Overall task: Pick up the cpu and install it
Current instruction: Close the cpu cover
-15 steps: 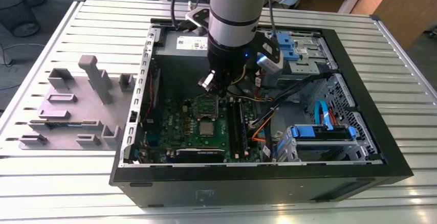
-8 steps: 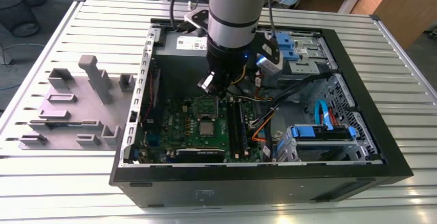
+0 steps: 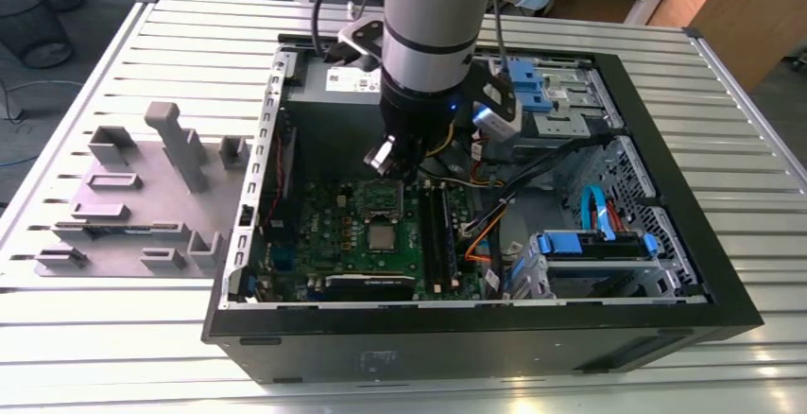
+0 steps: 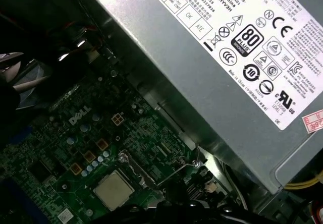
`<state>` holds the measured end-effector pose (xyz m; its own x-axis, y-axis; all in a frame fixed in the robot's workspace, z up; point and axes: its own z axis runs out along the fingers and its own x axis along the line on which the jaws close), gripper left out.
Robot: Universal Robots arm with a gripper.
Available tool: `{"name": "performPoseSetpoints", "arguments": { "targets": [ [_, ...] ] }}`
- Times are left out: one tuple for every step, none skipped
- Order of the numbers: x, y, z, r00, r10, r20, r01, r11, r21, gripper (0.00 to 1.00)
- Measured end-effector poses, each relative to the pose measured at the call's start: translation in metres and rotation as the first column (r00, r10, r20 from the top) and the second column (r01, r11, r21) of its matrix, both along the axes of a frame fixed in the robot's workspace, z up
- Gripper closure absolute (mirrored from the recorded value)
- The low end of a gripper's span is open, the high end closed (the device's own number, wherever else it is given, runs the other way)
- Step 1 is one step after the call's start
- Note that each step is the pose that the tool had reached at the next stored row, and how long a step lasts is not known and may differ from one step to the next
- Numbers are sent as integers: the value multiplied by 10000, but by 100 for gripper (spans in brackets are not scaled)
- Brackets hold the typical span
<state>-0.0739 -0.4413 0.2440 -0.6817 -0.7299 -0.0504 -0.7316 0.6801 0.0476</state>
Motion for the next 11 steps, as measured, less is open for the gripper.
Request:
{"name": "performPoseSetpoints", "arguments": {
  "targets": [
    [-2, -5, 0, 10000, 11, 1, -11, 10000, 0, 89],
    [-4, -9, 0, 10000, 21, 2, -21, 10000, 0, 89],
    [-6, -13, 0, 10000, 32, 2, -32, 10000, 0, 89],
    [-8, -17, 0, 10000, 43, 6, -43, 10000, 0, 89],
    [-15, -21, 0, 10000, 54, 12, -54, 10000, 0, 89],
    [-20, -25, 0, 10000, 63, 18, -63, 10000, 1, 89],
    [-24, -29, 0, 10000, 73, 22, -73, 10000, 0, 89],
    [-26, -32, 0, 10000, 85, 24, -85, 10000, 0, 89],
    [-29, -36, 0, 10000, 95, 26, -95, 10000, 0, 89],
    [-30, -39, 0, 9999, 106, 27, -106, 9999, 0, 89],
    [-31, -40, 0, 9999, 116, 27, -116, 9999, 0, 89]
  ]
}}
